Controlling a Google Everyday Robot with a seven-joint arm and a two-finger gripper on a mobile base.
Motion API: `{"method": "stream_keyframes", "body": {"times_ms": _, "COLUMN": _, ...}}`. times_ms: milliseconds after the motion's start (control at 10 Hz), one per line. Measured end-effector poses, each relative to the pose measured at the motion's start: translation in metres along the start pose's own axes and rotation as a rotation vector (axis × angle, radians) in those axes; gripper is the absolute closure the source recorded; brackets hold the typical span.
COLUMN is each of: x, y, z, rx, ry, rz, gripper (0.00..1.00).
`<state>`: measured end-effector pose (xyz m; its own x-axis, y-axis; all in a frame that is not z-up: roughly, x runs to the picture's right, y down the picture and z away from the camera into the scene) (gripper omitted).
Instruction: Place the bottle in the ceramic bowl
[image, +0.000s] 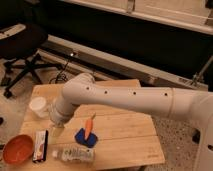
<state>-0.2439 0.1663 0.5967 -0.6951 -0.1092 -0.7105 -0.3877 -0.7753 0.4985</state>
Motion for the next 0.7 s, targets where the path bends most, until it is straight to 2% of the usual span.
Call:
{"method": "stream_keyframes", "body": {"times_ms": 300, "x": -0.011, "y": -0.027, "z": 0.016, "rx": 0.037, "ry": -0.049, "rz": 0.030, "gripper": 0.20}}
{"method": "stream_keyframes", "body": {"times_ms": 700, "x": -0.037, "y": -0.037, "z": 0.031, "rx": 0.055, "ry": -0.116, "rz": 0.066, "gripper": 0.20}}
